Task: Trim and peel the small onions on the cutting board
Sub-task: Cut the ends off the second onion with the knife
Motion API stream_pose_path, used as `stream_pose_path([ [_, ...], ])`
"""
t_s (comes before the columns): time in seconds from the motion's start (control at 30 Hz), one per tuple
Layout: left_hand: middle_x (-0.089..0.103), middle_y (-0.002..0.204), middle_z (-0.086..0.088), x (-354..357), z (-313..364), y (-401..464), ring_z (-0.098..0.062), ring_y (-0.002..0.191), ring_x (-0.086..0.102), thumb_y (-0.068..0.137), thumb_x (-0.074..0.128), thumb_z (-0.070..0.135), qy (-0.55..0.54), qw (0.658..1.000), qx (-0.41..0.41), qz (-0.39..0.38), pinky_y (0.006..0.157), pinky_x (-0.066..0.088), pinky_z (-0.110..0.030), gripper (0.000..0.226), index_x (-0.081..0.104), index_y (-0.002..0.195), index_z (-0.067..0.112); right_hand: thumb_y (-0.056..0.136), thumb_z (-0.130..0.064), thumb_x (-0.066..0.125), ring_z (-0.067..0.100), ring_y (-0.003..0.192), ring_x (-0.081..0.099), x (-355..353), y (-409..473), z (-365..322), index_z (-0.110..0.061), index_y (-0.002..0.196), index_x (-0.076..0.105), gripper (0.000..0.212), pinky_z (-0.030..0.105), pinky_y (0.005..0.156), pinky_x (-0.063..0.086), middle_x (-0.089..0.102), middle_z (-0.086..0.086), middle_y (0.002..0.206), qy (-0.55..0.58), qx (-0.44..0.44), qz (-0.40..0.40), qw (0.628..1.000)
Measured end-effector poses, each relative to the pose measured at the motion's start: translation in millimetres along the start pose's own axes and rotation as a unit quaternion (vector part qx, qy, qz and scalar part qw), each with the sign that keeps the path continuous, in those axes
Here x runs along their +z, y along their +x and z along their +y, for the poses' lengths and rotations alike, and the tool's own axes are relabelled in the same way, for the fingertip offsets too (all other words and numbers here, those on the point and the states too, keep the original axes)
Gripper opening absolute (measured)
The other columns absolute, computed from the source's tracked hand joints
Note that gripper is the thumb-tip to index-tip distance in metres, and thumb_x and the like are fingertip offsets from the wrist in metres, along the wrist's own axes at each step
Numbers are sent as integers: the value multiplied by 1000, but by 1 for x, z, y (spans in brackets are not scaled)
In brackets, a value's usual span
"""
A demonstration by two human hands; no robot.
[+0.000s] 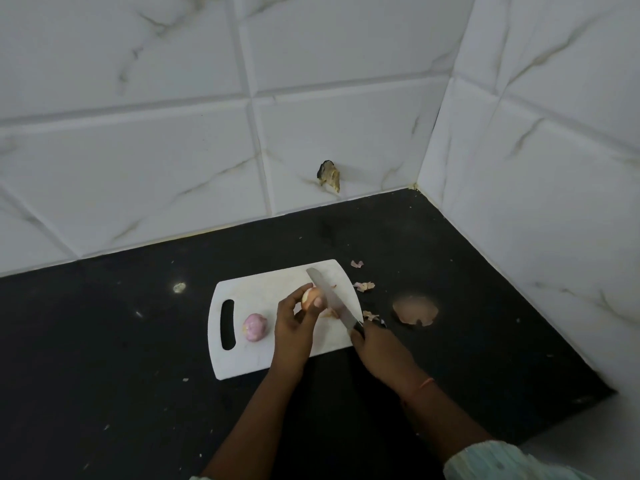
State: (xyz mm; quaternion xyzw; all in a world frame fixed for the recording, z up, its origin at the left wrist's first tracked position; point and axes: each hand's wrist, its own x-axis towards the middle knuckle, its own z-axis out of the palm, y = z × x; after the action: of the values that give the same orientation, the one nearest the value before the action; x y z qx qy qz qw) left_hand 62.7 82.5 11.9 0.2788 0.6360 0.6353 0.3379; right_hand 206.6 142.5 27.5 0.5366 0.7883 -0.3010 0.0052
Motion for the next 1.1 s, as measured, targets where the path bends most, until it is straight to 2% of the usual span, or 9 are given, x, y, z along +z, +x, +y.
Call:
stream_pose_path([
  [0.07,65,123,7,-5,-4,-4,-7,115,60,91,64,40,-15,999,-18,-22,90,48,-18,36,61,123,25,99,-46,39,17,85,63,-9,0,8,-19,104,58,33,37,76,53,64,2,95,-9,1,16,1000],
  [0.17,68,118,7,-8,-8,-6,-12,112,63,91,65,34,-31,998,-33,-41,94,53,-30,30,62,120,25,99,-45,39,8,67,59,-17,-7,14,-22,97,54,27,30,61,51,59,-5,77,-21,-9,140,990],
  [0.27,66,118,11,-9,-9,-3,-5,108,63,85,76,23,-3,998,-26,-48,89,54,-23,37,61,118,26,101,-40,39,11,71,62,-21,-12,18,-18,112,52,28,29,61,49,63,-4,82,-53,8,178,983],
  [0.37,67,114,5,-10,-10,1,-10,106,66,79,81,13,26,998,13,-59,84,54,-19,39,61,111,20,101,-37,39,11,66,58,-20,-12,25,-16,120,50,30,28,57,46,60,-5,78,-50,26,200,978],
  [0.5,59,116,9,-14,-11,6,-7,110,61,77,83,16,160,974,145,-68,92,50,-16,41,63,113,23,101,-37,39,12,65,58,-19,-11,27,-16,117,50,29,25,54,39,59,-5,75,-40,34,201,978],
  [0.57,56,116,9,-17,-12,7,-6,110,59,78,82,15,178,968,164,-63,93,50,-16,40,63,112,24,102,-35,40,11,64,58,-19,-10,25,-15,112,50,25,25,53,41,56,-6,72,8,38,188,981],
  [0.7,57,113,8,-16,-23,9,-7,108,60,78,81,13,161,975,148,-27,92,52,-22,38,62,108,26,101,-39,40,9,63,57,-8,-15,14,-20,95,52,23,32,61,52,57,-4,74,40,9,140,989],
  [0.87,63,110,7,-7,-28,10,-13,109,63,79,78,11,117,987,105,15,94,53,-31,46,56,102,44,101,-46,35,9,71,58,6,-21,-7,-22,95,52,30,27,59,44,57,-5,80,13,-54,108,993],
  [1.1,67,108,11,-4,-27,11,-4,105,63,82,74,7,103,990,91,18,94,52,-25,33,61,108,23,101,-45,32,13,77,61,2,-17,-15,-20,102,52,32,34,69,53,61,-1,86,-29,-50,92,994],
])
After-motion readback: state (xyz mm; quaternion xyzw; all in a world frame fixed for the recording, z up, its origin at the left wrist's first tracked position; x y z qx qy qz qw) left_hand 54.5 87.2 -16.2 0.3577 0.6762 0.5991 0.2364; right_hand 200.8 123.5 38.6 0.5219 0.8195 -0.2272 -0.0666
